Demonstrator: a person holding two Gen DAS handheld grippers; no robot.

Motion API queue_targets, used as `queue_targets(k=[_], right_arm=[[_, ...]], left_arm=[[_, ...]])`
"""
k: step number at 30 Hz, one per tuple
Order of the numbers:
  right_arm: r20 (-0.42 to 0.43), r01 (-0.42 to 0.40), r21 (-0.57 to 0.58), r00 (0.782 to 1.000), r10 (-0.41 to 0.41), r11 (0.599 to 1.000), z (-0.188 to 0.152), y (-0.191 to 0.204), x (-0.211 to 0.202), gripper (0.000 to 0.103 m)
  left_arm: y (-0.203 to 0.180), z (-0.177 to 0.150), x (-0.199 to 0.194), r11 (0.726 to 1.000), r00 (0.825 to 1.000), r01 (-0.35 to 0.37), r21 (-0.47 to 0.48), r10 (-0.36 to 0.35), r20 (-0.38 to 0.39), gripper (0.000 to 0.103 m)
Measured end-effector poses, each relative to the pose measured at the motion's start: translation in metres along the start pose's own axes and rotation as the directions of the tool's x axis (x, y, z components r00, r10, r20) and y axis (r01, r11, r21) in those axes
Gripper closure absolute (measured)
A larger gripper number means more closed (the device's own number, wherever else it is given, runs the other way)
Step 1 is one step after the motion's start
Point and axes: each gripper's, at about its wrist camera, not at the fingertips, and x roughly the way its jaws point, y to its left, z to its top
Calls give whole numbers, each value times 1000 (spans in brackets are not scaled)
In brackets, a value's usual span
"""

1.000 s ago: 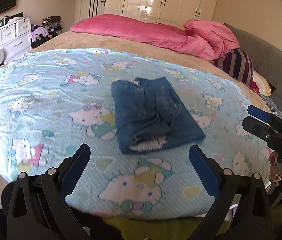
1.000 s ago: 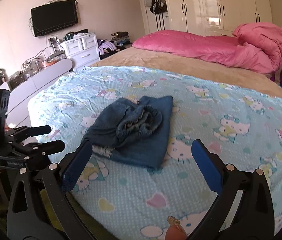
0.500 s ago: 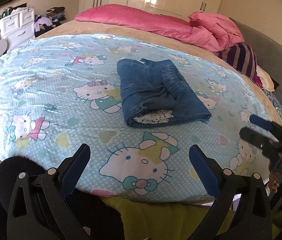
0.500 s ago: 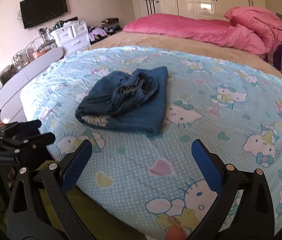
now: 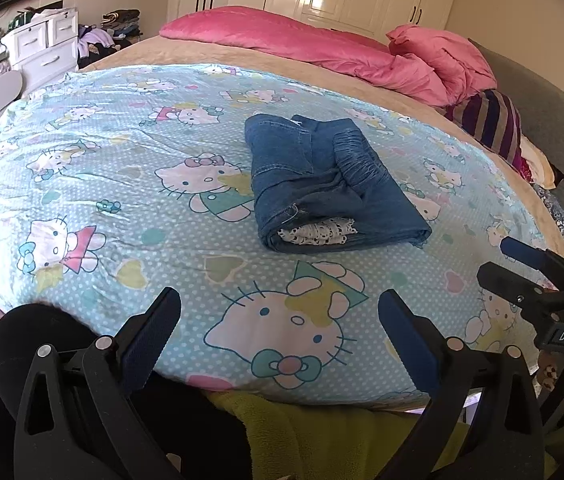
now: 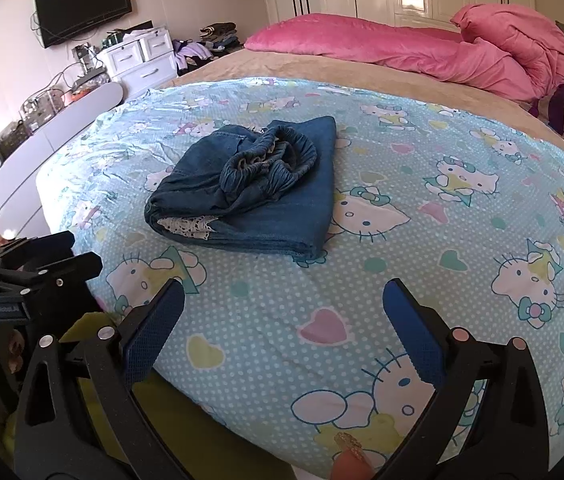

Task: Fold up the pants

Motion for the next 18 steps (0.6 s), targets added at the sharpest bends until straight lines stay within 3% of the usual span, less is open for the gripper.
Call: queue_targets(k=[18], right_arm=[[8, 15, -5, 1000, -15, 1000, 8, -4, -3, 9]], left_arm=[[0, 1, -7, 1000, 1000, 5, -1, -5, 17, 4]])
